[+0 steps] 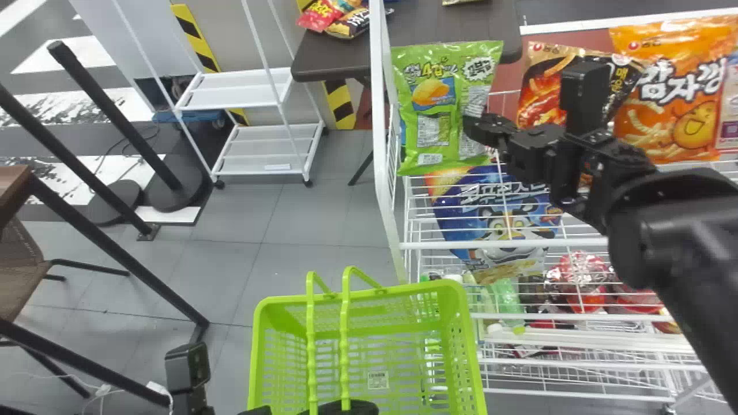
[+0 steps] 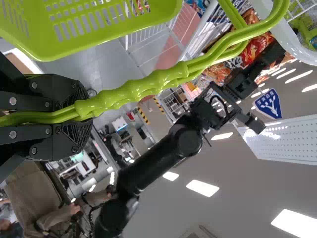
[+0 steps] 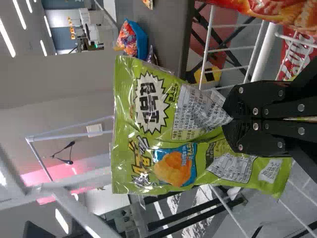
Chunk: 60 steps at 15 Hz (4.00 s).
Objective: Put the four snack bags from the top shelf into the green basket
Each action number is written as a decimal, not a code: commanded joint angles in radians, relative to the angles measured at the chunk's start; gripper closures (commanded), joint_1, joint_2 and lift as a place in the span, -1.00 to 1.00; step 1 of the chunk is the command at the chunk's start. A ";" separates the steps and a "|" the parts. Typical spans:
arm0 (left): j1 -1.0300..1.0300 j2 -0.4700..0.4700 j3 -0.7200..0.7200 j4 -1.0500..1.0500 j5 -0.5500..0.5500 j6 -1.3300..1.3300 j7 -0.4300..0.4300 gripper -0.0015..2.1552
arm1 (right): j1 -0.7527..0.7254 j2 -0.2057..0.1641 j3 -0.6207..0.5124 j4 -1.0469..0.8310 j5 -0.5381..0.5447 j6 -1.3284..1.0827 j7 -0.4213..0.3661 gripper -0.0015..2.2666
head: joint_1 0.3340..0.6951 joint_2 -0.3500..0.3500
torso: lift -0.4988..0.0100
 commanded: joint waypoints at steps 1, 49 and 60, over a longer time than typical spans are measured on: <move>-0.006 0.000 0.000 0.001 -0.001 0.000 -0.010 0.99 | 0.151 0.007 -0.078 -0.250 0.049 0.105 -0.015 0.98 | 1.00 0.74 | 0.96; -0.049 0.020 -0.049 0.017 -0.011 0.049 -0.010 0.99 | 0.395 -0.040 -0.271 -0.565 0.072 0.409 -0.058 -0.94 | 1.00 0.26 | 0.96; -0.033 0.015 -0.017 0.021 -0.001 0.046 -0.010 0.99 | -0.065 -0.035 -0.210 0.136 0.118 0.022 -0.053 -0.67 | 1.00 0.07 | 0.96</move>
